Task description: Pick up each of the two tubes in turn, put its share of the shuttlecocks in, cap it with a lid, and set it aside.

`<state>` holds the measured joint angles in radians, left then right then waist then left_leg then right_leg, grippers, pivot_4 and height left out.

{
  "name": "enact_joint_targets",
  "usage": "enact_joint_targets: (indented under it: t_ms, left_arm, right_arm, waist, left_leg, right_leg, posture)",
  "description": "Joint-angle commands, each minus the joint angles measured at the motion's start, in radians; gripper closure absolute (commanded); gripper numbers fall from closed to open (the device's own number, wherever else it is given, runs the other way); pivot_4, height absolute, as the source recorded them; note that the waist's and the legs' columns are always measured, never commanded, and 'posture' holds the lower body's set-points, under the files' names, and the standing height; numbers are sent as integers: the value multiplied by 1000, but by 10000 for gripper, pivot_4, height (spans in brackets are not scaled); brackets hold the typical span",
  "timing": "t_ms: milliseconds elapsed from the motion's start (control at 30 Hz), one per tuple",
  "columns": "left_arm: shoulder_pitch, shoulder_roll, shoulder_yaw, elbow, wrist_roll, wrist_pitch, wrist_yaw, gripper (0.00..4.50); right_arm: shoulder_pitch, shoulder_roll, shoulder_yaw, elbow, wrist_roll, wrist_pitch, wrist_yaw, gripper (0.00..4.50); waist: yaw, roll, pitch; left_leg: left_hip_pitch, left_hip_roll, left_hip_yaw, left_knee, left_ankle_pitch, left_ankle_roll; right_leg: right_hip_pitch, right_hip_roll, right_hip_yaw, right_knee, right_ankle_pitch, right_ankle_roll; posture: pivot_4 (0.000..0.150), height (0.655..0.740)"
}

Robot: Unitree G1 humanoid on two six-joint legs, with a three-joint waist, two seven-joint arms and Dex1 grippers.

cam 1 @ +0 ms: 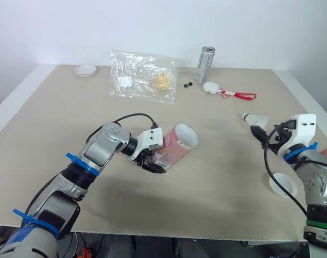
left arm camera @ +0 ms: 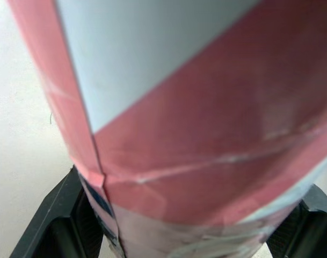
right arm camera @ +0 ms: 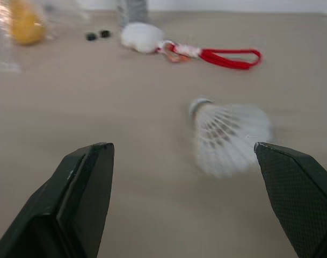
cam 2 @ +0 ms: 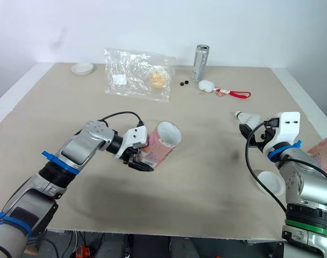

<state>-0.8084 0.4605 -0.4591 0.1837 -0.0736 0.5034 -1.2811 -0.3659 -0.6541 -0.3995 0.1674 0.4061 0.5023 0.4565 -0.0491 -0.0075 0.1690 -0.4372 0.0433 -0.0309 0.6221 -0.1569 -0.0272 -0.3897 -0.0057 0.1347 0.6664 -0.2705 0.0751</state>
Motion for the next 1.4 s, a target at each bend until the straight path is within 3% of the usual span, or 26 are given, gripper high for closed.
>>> enact_joint_targets:
  t_ms: [33, 433, 933, 1033, 1100, 1133, 1267, 1400]
  left_arm:
    - [22, 9, -23, -9, 22, 10, 5, 11517]
    - [48, 31, -13, -58, 18, 41, 21, 11517]
    - [50, 34, -13, -62, 18, 53, 41, 11517]
    - [48, 31, -14, -56, 20, 50, 42, 11517]
    - [47, 31, -14, -55, 20, 49, 43, 11517]
    - [46, 30, -13, -52, 20, 49, 43, 11517]
    - [41, 31, -11, -42, 23, 43, 45, 11517]
    - [40, 30, -10, -40, 22, 43, 45, 11517]
  right_arm:
    - [-59, -17, 17, 85, -25, -65, 36, 294]
    - [-261, 3, 106, 437, -112, -229, 97, 294]
    - [-407, 42, 109, 669, -154, -316, 41, 294]
    - [-413, 49, 107, 691, -159, -325, 17, 7254]
    - [-417, 52, 107, 700, -156, -333, 14, 17293]
    - [-420, 54, 106, 705, -155, -338, 10, 20082]
    - [-426, 57, 107, 722, -159, -365, -2, 43214]
    - [-431, 61, 109, 731, -159, -380, -6, 44240]
  waist:
    - [-1, 0, 0]
    - [-3, 0, 0]
    - [-12, 0, 0]
    - [-13, 0, 0]
    - [-13, 0, 0]
    - [-14, 0, 0]
    - [-15, 0, 0]
    - [-15, 0, 0]
  left_leg:
    - [0, 0, 0, 0, 0, 0]
    - [0, 0, -1, -3, 0, 0]
    - [0, 0, -1, -3, 0, 0]
    - [0, 0, -1, -3, 0, 0]
    - [0, 0, -1, -3, 0, 0]
    - [0, 0, -1, -3, 0, 0]
    - [0, 0, -1, -3, 0, 0]
    - [0, 0, -1, -3, 0, 0]
  right_leg:
    - [0, 0, 0, 0, 0, 0]
    - [0, 1, 0, 0, 0, 2]
    - [0, 1, 0, 0, 0, 2]
    - [0, 1, 0, 0, 0, 2]
    - [0, 1, 0, 0, 0, 2]
    - [0, 1, 0, 0, 0, 2]
    - [0, 1, 0, 0, 0, 2]
    - [0, 1, 0, 0, 1, 2]
  posture:
    - [1500, 7400]
    - [1500, 7400]
    - [1500, 7400]
    - [1500, 7400]
    - [1500, 7400]
    - [1500, 7400]
    - [1500, 7400]
    - [1500, 7400]
